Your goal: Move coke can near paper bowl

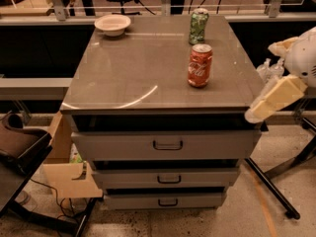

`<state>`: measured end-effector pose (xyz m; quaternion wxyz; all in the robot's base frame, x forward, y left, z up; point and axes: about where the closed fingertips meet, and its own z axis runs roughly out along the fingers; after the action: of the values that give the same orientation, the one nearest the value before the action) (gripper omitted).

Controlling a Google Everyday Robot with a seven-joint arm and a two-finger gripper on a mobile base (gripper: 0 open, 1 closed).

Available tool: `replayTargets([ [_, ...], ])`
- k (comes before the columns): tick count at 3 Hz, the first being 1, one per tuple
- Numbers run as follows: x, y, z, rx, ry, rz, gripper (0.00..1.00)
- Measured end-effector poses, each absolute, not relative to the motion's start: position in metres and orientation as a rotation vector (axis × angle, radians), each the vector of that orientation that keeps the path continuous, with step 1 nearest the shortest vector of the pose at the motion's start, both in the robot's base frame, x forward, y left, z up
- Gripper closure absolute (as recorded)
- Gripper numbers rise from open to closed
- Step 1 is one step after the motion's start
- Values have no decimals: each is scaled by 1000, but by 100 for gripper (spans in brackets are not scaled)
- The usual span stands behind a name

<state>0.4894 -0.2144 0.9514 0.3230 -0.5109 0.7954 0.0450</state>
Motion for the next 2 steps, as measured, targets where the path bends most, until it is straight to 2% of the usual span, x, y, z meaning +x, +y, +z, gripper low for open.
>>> replayTargets([
  [2, 533, -214, 933, -944, 1899, 317, 0],
])
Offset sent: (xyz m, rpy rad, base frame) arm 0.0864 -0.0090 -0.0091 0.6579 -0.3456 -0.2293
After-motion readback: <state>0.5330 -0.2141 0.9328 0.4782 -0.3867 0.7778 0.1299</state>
